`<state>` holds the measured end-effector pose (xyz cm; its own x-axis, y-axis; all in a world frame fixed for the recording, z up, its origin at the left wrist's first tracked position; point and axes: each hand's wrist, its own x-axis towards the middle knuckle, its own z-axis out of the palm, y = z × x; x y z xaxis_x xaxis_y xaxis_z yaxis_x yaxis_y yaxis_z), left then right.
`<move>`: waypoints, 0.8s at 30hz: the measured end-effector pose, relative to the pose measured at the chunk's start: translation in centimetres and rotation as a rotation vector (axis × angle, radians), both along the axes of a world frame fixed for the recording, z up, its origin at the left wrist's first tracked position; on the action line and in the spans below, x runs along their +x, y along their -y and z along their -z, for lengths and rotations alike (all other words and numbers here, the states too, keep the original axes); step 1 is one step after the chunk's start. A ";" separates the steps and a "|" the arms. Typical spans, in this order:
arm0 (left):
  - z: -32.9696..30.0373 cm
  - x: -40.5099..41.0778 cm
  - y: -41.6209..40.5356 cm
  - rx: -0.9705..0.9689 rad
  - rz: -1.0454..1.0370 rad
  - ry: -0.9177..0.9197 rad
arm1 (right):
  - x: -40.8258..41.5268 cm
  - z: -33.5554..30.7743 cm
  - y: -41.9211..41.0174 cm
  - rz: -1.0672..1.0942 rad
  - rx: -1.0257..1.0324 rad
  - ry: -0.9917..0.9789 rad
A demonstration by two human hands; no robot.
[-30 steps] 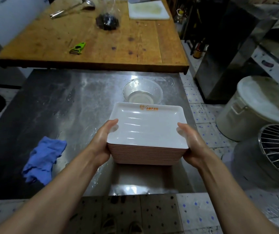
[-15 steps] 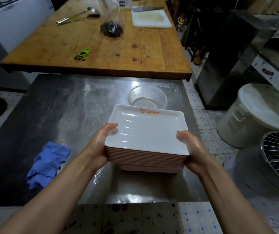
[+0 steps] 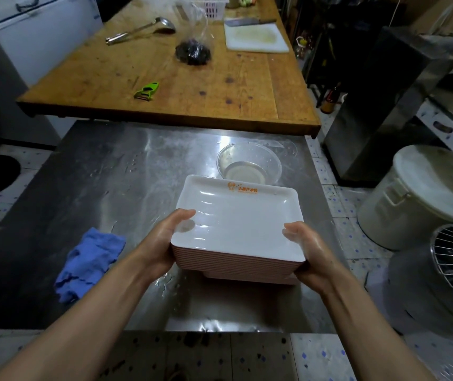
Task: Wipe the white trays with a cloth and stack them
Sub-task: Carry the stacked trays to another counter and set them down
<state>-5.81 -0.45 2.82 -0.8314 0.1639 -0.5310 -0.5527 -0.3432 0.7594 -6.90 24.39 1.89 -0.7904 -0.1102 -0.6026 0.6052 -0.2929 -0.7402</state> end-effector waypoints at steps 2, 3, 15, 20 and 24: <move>0.0 0.0 0.0 -0.030 0.046 0.061 | -0.1 0.1 -0.1 0.007 -0.015 0.002; 0.1 0.0 0.0 -0.049 0.045 0.085 | -0.1 0.1 -0.1 0.009 -0.014 0.003; 0.8 0.2 -0.6 -0.003 -0.077 0.036 | 0.4 1.0 -0.1 0.076 -0.167 -0.115; 0.6 0.3 -0.8 -0.008 -0.090 0.056 | 0.2 1.3 0.0 0.097 -0.159 -0.115; 0.7 0.3 -0.7 -0.010 -0.096 0.051 | -0.1 1.5 -0.1 0.098 -0.141 -0.109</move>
